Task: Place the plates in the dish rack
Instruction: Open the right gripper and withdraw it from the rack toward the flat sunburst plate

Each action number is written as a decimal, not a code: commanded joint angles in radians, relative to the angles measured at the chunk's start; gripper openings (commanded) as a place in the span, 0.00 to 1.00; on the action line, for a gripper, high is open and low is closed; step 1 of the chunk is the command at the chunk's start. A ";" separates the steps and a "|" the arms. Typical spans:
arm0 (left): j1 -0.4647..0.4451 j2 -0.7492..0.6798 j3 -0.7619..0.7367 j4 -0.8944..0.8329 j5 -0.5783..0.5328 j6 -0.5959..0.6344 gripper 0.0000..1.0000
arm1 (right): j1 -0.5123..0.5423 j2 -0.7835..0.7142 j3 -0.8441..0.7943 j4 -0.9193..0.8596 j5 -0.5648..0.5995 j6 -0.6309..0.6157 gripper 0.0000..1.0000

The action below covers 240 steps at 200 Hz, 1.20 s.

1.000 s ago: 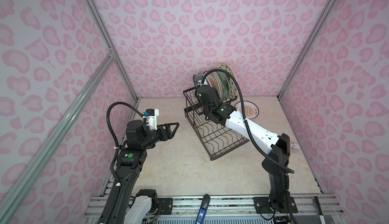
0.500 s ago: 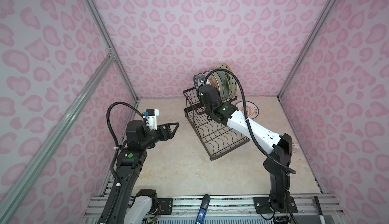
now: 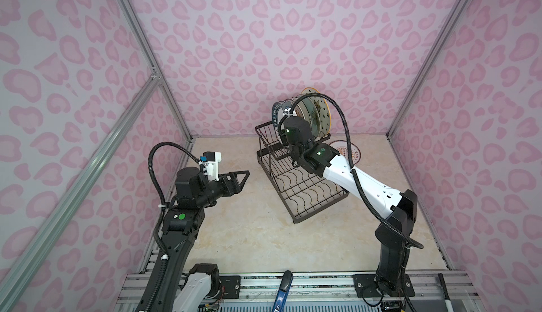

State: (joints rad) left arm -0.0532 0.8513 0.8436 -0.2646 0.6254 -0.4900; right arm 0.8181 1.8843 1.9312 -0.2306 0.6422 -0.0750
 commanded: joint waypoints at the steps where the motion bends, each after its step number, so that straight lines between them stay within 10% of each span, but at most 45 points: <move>1: 0.000 -0.006 0.009 0.013 0.008 0.002 0.81 | 0.003 -0.029 -0.024 0.040 -0.014 0.004 0.18; 137: 0.000 -0.004 -0.012 0.049 -0.053 -0.040 0.83 | -0.025 -0.385 -0.331 0.178 -0.123 0.019 0.48; 240: -0.073 0.088 -0.210 0.354 -0.128 -0.129 0.82 | -0.298 -0.602 -0.639 0.160 -0.286 0.268 0.66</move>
State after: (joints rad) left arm -0.1059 0.9104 0.6743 -0.0360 0.5430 -0.5964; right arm 0.5701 1.3022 1.3457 -0.0650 0.4332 0.0917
